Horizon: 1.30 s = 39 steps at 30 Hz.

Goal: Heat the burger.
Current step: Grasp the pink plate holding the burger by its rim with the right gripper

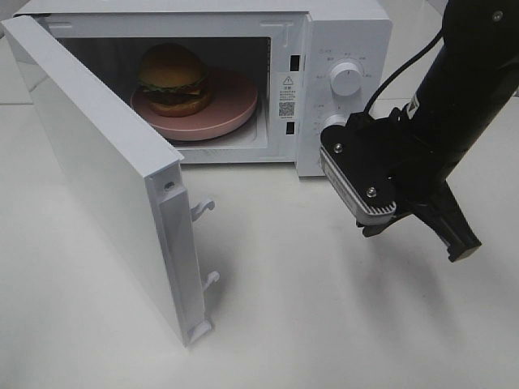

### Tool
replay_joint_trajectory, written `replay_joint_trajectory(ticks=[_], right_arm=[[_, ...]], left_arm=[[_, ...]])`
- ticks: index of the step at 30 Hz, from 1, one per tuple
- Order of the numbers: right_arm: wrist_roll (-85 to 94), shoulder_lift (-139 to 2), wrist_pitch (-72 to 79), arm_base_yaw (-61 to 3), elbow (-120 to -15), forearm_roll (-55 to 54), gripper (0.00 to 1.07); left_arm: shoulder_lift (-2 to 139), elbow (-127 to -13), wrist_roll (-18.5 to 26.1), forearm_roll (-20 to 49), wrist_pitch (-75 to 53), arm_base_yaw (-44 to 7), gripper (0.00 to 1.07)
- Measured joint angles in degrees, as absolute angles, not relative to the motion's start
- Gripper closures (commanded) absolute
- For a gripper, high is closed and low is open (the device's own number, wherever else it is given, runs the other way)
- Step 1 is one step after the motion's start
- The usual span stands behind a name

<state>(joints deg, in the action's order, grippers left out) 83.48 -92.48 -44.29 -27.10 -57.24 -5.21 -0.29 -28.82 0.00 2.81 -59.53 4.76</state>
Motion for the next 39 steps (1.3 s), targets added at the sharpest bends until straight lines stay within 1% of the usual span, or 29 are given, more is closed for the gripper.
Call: replay_joint_trajectory(ticks=[2,3,4,5,6,7,8,9,10,11,12,13,14,15,16,18,27,33,39], right_arm=[[83.6,-92.5,-43.9,-27.1,-57.2,-3.3,0.91],[83.7,-92.5,-43.7,-27.1,-57.2,-2.8,0.85],[83.7,-92.5,-43.7,-27.1,-57.2,-2.8,0.85],[83.7,-92.5,-42.7,-27.1,-57.2,-1.7,0.74],[83.7,-92.5,-42.2,-27.1,-57.2,-1.4,0.68],[83.7,-92.5,-42.2,-27.1,-57.2,-1.4,0.68],[83.4,-92.5,-41.2,-27.3,-57.2,-0.6,0.55],[83.4,-92.5,-41.2,-27.3,-57.2,-0.6,0.55],[82.6,-92.5,-40.3,-27.7,-57.2,0.0,0.43],[81.5,-92.5,-39.6,-28.1,-57.2,0.0,0.35],[81.5,-92.5,-39.6,-28.1,-57.2,0.0,0.35],[78.8,-92.5,-38.4,-28.3,-57.2,0.4,0.22],[75.9,-92.5,-37.0,-28.8,-57.2,0.8,0.14],[75.9,-92.5,-37.0,-28.8,-57.2,0.8,0.14],[74.3,-92.5,-36.1,-28.8,-57.2,1.0,0.11],[71.8,-92.5,-34.7,-28.9,-57.2,1.3,0.09],[70.0,-92.5,-31.3,-30.3,-57.9,4.4,0.11],[68.4,-94.8,-29.3,-32.1,-63.0,7.2,0.13],[68.4,-97.0,-28.8,-32.2,-65.8,8.0,0.14]], left_arm=[[-0.3,-28.8,0.0,2.8,-59.5,4.8,0.20],[-0.3,-28.8,0.0,2.8,-59.5,4.8,0.20],[-0.3,-28.8,0.0,2.8,-59.5,4.8,0.20],[-0.3,-28.8,0.0,2.8,-59.5,4.8,0.20],[-0.3,-28.8,0.0,2.8,-59.5,4.8,0.20],[-0.3,-28.8,0.0,2.8,-59.5,4.8,0.20],[-0.3,-28.8,0.0,2.8,-59.5,4.8,0.20],[-0.3,-28.8,0.0,2.8,-59.5,4.8,0.20],[-0.3,-28.8,0.0,2.8,-59.5,4.8,0.20],[-0.3,-28.8,0.0,2.8,-59.5,4.8,0.20],[-0.3,-28.8,0.0,2.8,-59.5,4.8,0.20],[-0.3,-28.8,0.0,2.8,-59.5,4.8,0.20],[-0.3,-28.8,0.0,2.8,-59.5,4.8,0.20],[-0.3,-28.8,0.0,2.8,-59.5,4.8,0.20],[-0.3,-28.8,0.0,2.8,-59.5,4.8,0.20],[-0.3,-28.8,0.0,2.8,-59.5,4.8,0.20],[-0.3,-28.8,0.0,2.8,-59.5,4.8,0.20],[-0.3,-28.8,0.0,2.8,-59.5,4.8,0.20],[-0.3,-28.8,0.0,2.8,-59.5,4.8,0.20]])
